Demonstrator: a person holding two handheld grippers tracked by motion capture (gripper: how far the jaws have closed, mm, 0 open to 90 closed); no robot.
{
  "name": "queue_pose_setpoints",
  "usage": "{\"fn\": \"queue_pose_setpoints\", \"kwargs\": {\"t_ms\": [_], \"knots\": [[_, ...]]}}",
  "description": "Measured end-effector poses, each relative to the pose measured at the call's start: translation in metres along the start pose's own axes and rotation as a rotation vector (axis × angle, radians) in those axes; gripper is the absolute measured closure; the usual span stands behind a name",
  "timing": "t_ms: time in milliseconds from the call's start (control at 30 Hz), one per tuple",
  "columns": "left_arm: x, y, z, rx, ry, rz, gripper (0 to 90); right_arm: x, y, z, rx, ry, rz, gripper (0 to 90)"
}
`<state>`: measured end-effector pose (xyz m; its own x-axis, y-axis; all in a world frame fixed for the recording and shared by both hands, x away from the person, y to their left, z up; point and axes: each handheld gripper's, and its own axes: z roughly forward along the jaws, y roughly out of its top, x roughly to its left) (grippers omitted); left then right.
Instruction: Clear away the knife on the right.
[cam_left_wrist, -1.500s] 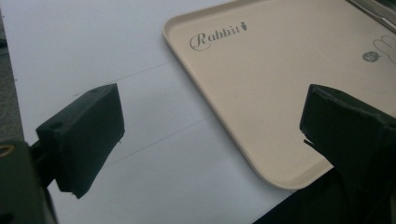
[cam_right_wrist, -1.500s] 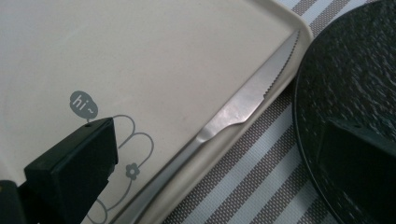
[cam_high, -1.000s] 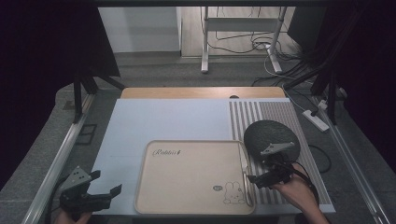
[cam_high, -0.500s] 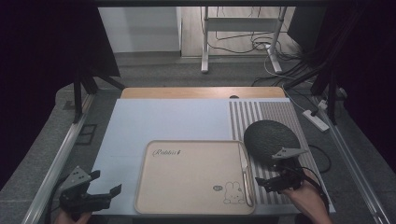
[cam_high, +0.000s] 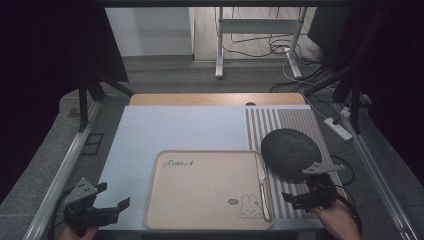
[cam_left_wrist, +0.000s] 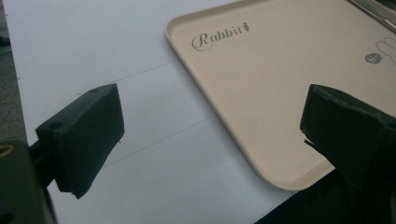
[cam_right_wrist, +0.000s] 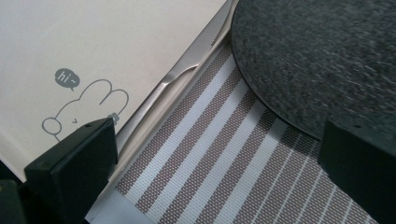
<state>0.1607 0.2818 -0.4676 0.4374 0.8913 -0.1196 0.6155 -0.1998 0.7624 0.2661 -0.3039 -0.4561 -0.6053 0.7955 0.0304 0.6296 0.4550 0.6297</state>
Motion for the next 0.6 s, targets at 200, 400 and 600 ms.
{"fn": "queue_pose_setpoints", "kwargs": {"t_ms": [200, 400, 600], "knots": [[0.000, 0.000, 0.000, -0.002, 0.000, -0.003, 6.4, -0.001, -0.003, -0.007, -0.014, -0.010, 0.012, 0.0], [0.001, 0.000, 0.000, -0.001, -0.001, -0.007, 6.2, -0.002, -0.008, -0.016, -0.040, -0.017, 0.028, 0.0], [0.001, 0.000, 0.000, -0.001, -0.001, -0.008, 6.0, -0.003, -0.013, -0.023, -0.053, -0.026, 0.041, 0.0]]}}
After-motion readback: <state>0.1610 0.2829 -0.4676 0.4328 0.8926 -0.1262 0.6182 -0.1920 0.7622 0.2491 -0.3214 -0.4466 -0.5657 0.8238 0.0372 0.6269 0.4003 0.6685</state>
